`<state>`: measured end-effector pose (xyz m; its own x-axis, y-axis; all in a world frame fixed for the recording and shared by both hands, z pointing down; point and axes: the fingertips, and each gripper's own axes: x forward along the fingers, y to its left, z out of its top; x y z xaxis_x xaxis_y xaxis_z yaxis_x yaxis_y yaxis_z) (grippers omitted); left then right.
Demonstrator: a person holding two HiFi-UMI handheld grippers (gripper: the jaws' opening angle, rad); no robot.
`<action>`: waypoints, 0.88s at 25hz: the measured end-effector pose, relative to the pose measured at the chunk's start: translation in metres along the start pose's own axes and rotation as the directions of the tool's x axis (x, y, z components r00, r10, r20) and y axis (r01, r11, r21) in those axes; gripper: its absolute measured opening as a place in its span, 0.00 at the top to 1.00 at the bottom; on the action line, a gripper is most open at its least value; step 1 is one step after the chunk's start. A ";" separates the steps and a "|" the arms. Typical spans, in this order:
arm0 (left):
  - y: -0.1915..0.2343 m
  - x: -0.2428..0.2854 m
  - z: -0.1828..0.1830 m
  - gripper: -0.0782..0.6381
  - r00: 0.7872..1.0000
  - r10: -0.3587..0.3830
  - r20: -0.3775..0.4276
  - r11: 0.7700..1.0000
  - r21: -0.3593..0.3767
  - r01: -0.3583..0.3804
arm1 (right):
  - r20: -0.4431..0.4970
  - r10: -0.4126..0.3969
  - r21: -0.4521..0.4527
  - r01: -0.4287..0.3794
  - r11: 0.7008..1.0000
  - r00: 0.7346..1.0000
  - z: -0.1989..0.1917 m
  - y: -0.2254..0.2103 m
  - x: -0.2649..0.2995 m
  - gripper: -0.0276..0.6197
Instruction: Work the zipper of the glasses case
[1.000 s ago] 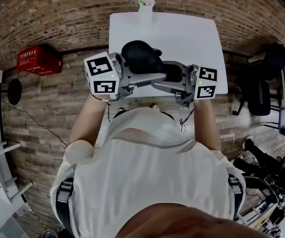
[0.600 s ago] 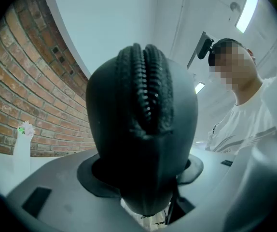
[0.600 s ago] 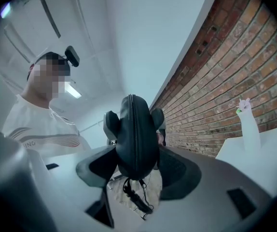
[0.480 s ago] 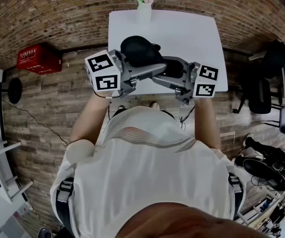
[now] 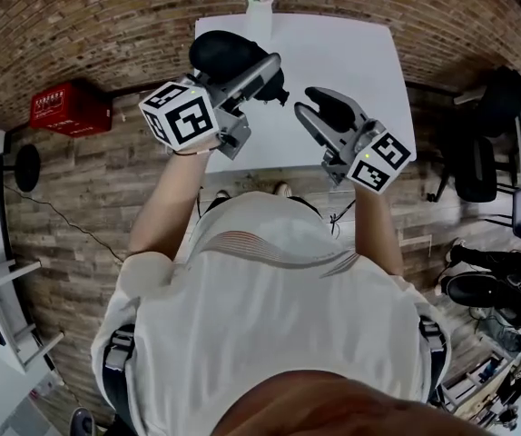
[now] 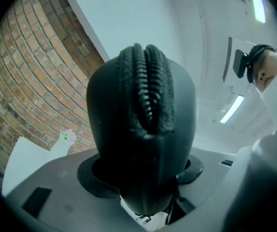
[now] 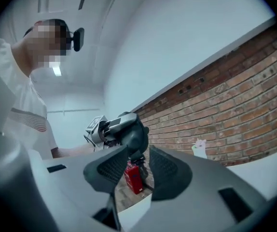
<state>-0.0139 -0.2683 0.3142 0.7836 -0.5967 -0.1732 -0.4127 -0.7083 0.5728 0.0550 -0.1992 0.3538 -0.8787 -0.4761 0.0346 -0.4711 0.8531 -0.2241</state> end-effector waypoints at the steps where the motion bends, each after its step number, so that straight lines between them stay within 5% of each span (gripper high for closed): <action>1: 0.004 0.000 0.003 0.51 1.000 0.022 0.015 1.000 -0.013 -0.022 | -0.006 -0.009 -0.023 0.009 1.000 1.000 -0.001 0.003 0.001 0.70; 6: 0.013 0.004 0.010 0.51 0.996 0.078 0.045 0.996 -0.045 -0.076 | -0.079 -0.023 -0.112 0.014 0.994 0.997 -0.019 0.018 0.015 0.73; 22: 0.011 0.014 0.007 0.51 0.994 0.096 0.056 0.993 -0.074 -0.092 | -0.110 -0.127 -0.145 0.111 0.983 0.986 -0.034 0.000 0.043 0.80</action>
<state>-0.0105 -0.2871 0.3125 0.7130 -0.6821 -0.1624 -0.4473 -0.6208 0.6439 0.0143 -0.2128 0.3879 -0.8148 -0.5543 0.1697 -0.5716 0.8171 -0.0750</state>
